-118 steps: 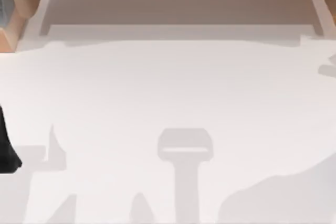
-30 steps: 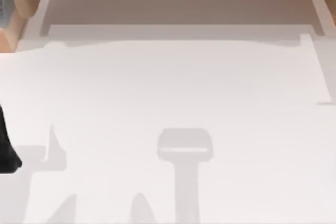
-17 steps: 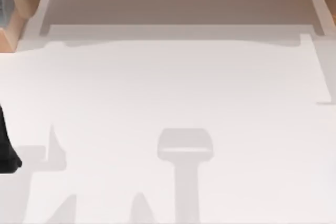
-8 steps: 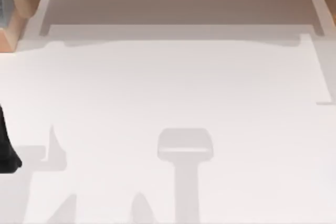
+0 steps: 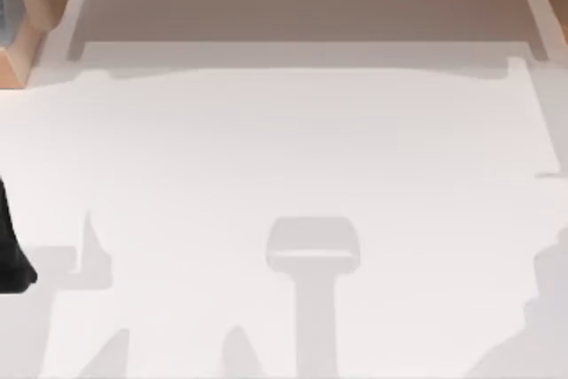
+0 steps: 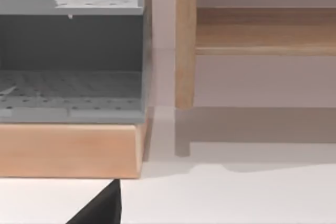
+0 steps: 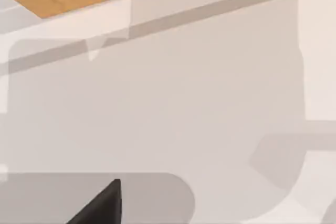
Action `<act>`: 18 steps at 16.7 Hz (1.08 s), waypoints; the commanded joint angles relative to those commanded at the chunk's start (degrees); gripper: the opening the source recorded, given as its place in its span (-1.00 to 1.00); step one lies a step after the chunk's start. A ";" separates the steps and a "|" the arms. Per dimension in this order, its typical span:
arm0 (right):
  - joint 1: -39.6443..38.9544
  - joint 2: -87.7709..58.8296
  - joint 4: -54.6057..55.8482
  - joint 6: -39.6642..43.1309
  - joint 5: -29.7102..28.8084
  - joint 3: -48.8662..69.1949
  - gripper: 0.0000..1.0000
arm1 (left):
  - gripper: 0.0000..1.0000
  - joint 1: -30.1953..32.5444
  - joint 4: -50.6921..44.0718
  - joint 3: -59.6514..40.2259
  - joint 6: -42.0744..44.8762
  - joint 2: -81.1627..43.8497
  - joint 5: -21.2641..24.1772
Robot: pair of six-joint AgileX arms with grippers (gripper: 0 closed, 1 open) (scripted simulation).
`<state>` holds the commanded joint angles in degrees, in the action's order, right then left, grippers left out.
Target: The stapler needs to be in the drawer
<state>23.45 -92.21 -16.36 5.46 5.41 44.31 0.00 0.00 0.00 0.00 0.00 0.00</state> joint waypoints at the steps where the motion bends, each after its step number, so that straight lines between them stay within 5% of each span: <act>1: -3.00 0.74 -6.50 -4.38 -1.06 1.66 1.00 | 1.00 0.00 0.00 0.00 0.00 0.00 0.00; 9: -23.19 2.97 -38.92 -23.75 -5.03 11.75 1.00 | 1.00 0.00 0.00 0.00 0.00 0.00 0.00; 18: -24.69 2.46 -40.03 -24.54 -5.17 11.76 1.00 | 1.00 0.00 0.00 0.00 0.00 0.00 0.00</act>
<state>-1.24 -89.74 -56.40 -19.08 0.24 56.07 0.00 0.00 0.00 0.00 0.00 0.00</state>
